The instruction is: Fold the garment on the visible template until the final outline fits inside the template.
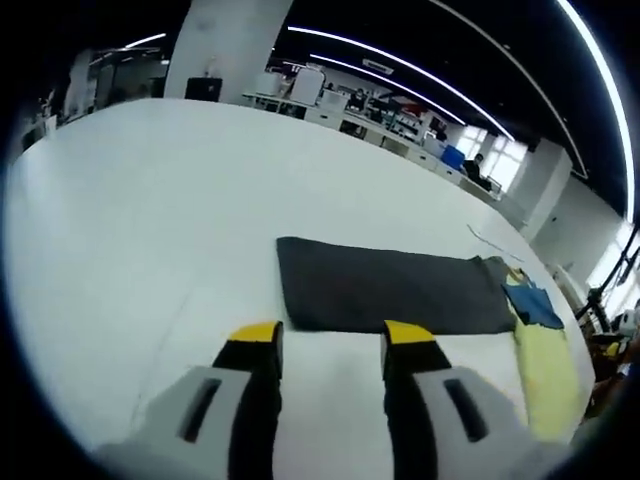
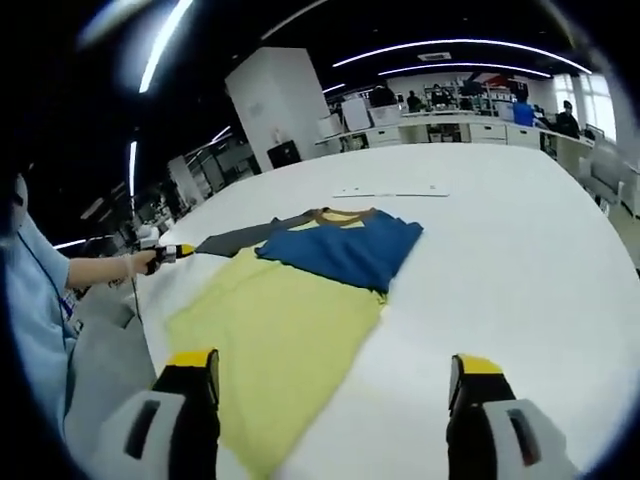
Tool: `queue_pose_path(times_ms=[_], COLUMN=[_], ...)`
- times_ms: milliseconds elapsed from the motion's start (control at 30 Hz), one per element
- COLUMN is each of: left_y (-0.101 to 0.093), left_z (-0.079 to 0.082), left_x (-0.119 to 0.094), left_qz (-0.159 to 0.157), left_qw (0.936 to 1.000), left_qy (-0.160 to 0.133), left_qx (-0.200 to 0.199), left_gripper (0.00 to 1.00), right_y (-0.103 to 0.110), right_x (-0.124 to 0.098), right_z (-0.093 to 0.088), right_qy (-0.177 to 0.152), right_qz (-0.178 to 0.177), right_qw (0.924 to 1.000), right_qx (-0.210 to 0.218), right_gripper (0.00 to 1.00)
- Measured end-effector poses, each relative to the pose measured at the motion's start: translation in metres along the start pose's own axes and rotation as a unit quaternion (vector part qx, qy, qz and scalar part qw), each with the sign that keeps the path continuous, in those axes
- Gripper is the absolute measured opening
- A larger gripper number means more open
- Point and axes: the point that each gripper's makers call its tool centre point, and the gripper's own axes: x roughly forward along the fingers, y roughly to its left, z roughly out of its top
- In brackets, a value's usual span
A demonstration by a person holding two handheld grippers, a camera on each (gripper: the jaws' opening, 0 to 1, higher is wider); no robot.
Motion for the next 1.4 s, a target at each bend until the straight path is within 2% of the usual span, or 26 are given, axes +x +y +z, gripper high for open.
queue_pose_path(times_ms=[167,200,333,400,567,700,767,800,900,967,1033,1200,1267,1400], left_y=[0.006,0.012,0.022,0.025,0.031,0.024,0.014,0.005,-0.01,-0.028,-0.052,-0.115,-0.135,-0.164], left_z=[0.005,0.008,0.007,0.006,0.01,0.012,0.018,0.022,0.026,0.032,0.039,0.041,0.041,0.043], left_x=[0.005,0.01,0.018,0.022,0.031,0.032,0.032,0.032,0.033,0.034,0.035,0.029,0.028,0.032], left_qz=[0.004,0.005,0.009,0.005,0.013,0.002,-0.012,-0.027,-0.039,-0.062,-0.094,-0.152,-0.168,-0.184], left_qw=[0.9999,0.9996,0.9992,0.9983,0.9983,0.9985,0.9986,0.999,0.9988,0.9975,0.9947,0.9868,0.9839,0.9807], left_qy=[-0.005,-0.007,-0.002,0.0,-0.005,-0.01,-0.019,-0.027,-0.026,-0.033,-0.041,-0.035,-0.033,-0.037], left_qx=[-0.01,-0.027,-0.038,-0.058,-0.058,-0.053,-0.048,-0.025,-0.012,-0.01,0.008,0.044,0.052,0.054], left_gripper=[0.21,0.19,0.07,0.02,0.0,0.0,0.0,0.0,0.0,0.0,0.0,0.0,0.0,0.0], right_y=[-0.002,-0.002,-0.005,-0.007,-0.01,-0.01,-0.009,-0.009,-0.007,-0.005,-0.002,0.002,0.004,0.008], right_x=[-0.006,-0.008,-0.013,-0.017,-0.025,-0.027,-0.027,-0.027,-0.025,-0.024,-0.022,-0.017,-0.015,-0.015], right_z=[-0.009,-0.01,-0.015,-0.019,-0.026,-0.029,-0.029,-0.03,-0.031,-0.03,-0.028,-0.024,-0.023,-0.026], right_qy=[0.005,0.005,0.002,0.005,0.002,0.001,0.0,-0.001,0.002,0.001,-0.001,-0.005,-0.007,-0.007], right_qz=[-0.007,-0.008,-0.014,-0.018,-0.027,-0.03,-0.03,-0.03,-0.028,-0.026,-0.023,-0.017,-0.013,-0.011], right_qw=[1.0,0.9999,0.9998,0.9998,0.9994,0.9993,0.9992,0.9992,0.9993,0.9993,0.9994,0.9997,0.9997,0.9997], right_qx=[0.003,0.004,0.01,0.011,0.021,0.024,0.026,0.026,0.026,0.026,0.024,0.02,0.02,0.022], right_gripper=[0.96,0.96,0.96,0.96,0.95,0.95,0.95,0.95,0.95,0.95,0.95,0.94,0.94,0.94])
